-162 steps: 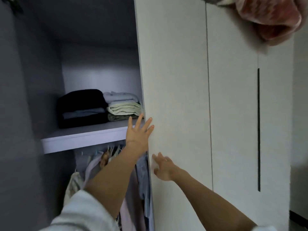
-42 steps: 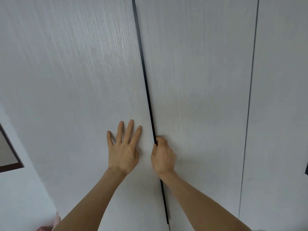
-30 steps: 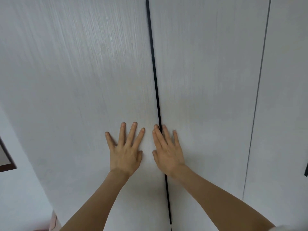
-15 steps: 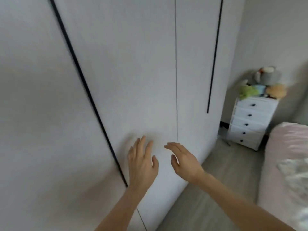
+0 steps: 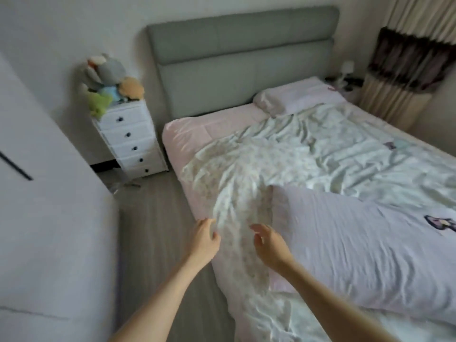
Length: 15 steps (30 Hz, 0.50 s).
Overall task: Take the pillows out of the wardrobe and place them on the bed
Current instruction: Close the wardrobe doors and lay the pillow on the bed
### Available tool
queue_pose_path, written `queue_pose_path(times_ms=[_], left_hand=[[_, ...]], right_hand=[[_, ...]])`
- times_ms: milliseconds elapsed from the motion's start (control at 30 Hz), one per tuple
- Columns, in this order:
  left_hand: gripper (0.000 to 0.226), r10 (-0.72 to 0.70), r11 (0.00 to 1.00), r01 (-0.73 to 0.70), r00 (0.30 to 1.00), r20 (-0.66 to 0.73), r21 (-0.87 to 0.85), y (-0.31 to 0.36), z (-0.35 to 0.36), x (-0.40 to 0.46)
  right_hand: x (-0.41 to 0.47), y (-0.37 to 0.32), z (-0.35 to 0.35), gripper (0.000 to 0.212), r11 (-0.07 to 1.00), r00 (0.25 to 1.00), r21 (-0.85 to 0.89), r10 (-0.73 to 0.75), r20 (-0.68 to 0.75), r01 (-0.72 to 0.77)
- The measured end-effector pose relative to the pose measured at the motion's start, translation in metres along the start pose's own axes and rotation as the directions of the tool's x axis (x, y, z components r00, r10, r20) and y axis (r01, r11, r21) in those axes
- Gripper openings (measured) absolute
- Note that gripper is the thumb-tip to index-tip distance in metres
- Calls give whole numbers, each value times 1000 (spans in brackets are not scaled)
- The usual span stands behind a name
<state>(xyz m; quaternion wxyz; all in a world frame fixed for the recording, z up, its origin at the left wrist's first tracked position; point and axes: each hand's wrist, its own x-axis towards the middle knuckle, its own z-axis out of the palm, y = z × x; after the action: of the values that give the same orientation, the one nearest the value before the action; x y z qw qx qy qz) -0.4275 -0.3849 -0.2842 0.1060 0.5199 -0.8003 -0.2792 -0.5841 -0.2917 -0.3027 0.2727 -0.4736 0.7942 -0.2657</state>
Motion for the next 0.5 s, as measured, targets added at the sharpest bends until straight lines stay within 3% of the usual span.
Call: queue_pose_path(times_ms=[100,200,267,333,433,500], left_hand=[[38,138,984,-158,968,212,80,49,55,64],[40,228,945,-301,887,402,130,103,108,112],[42,267,916,-375,838,476,146,136,139,142],[45,303,878,-452,777,551,156,174,184,171],[53,302,809,-541,716,629,228,213,232,202],[60,341,760,-603,687,641,242,230,259,217]], right_hand=[[17,73,-23,37,949,946,154,295,-133,-274],[18,138,-40,40,822,797,282,559,-231,-494],[17,171,-52,44,706,649,379,704,-289,-598],[12,210,-65,50,550,442,469,835,-328,-691],[5,245,-71,64,332,179,559,933,-312,-760],[6,260,-67,76,249,78,638,956,-284,-729]])
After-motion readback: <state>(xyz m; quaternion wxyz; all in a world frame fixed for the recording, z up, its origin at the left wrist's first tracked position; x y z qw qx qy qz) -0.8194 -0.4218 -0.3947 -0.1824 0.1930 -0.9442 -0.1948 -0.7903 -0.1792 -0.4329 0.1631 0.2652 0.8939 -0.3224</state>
